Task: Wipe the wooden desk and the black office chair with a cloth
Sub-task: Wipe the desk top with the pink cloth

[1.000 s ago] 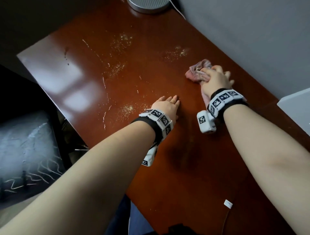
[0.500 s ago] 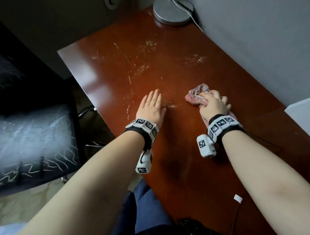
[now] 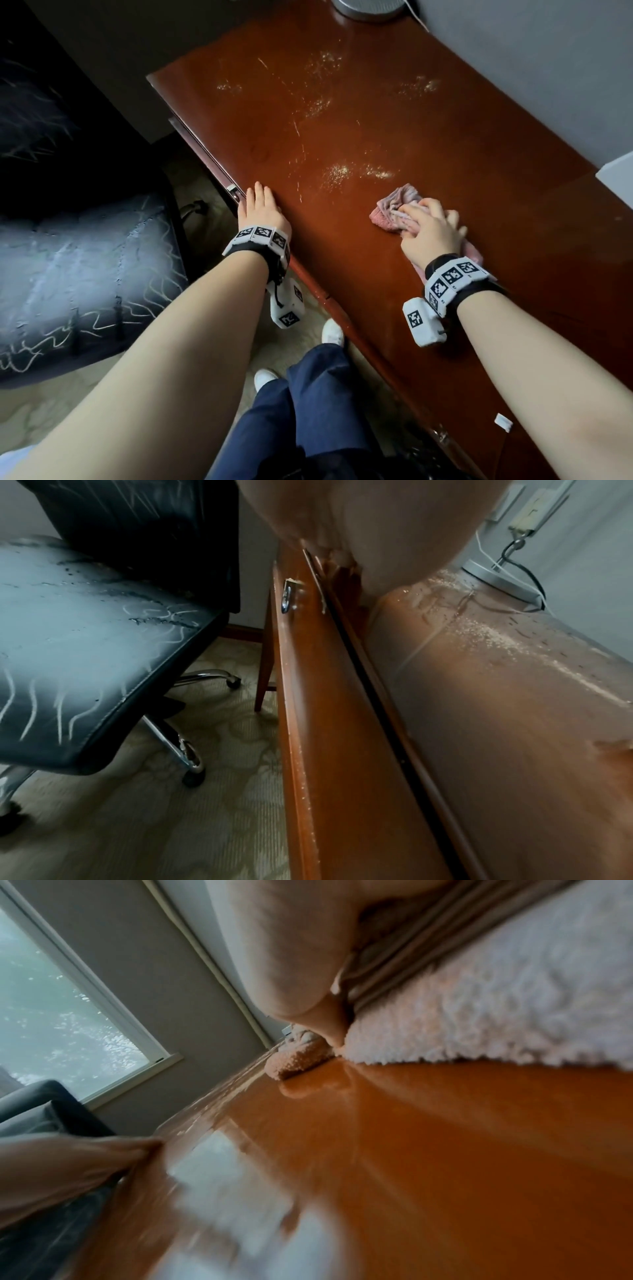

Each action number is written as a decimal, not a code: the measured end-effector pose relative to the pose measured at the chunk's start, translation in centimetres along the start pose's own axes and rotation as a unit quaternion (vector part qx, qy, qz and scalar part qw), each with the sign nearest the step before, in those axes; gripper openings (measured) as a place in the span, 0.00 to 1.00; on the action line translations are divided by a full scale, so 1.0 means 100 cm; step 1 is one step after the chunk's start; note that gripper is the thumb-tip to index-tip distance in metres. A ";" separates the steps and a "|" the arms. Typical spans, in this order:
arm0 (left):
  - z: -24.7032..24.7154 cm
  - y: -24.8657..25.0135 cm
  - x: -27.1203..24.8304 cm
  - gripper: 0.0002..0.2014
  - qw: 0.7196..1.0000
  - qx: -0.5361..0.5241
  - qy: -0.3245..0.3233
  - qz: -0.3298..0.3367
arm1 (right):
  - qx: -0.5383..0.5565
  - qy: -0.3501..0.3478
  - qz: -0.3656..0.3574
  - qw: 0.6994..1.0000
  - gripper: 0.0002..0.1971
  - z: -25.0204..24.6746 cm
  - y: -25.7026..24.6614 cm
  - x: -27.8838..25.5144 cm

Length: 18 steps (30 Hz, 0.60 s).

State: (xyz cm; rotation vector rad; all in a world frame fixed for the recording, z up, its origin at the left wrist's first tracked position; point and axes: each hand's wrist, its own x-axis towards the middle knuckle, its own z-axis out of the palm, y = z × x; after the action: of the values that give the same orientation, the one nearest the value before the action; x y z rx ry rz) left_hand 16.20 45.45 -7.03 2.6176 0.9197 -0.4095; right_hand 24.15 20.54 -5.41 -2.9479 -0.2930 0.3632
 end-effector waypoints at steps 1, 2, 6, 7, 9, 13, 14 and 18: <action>0.000 -0.002 -0.001 0.28 1.000 0.000 0.000 0.009 | -0.002 0.001 -0.009 1.000 0.24 0.003 -0.004 -0.009; 0.000 -0.004 -0.002 0.28 1.000 0.000 -0.001 0.017 | -0.002 0.001 -0.020 1.000 0.23 0.005 -0.008 -0.019; 0.001 -0.011 -0.006 0.31 0.999 0.015 0.006 0.042 | -0.027 -0.020 -0.084 0.996 0.20 0.014 -0.028 -0.050; 0.000 -0.014 -0.005 0.31 0.999 0.022 0.000 0.049 | -0.038 -0.024 -0.108 0.993 0.20 0.016 -0.032 -0.055; -0.005 -0.018 -0.004 0.34 0.997 0.032 -0.020 0.064 | -0.051 -0.035 -0.158 0.986 0.19 0.019 -0.038 -0.062; -0.012 -0.024 0.002 0.35 0.996 0.031 -0.032 0.083 | -0.052 -0.050 -0.213 0.974 0.19 0.019 -0.043 -0.060; -0.012 -0.025 0.004 0.33 0.996 0.027 -0.022 0.084 | -0.052 -0.050 -0.218 0.973 0.19 0.019 -0.043 -0.059; -0.014 -0.030 0.014 0.29 0.997 0.014 0.018 0.074 | -0.054 -0.045 -0.243 0.967 0.18 0.019 -0.046 -0.052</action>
State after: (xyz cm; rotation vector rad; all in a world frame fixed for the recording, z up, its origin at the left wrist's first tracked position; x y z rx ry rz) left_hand 15.55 49.02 -6.93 2.7040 0.7293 -0.3399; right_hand 17.94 24.19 -5.21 -2.8286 -1.0501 0.4173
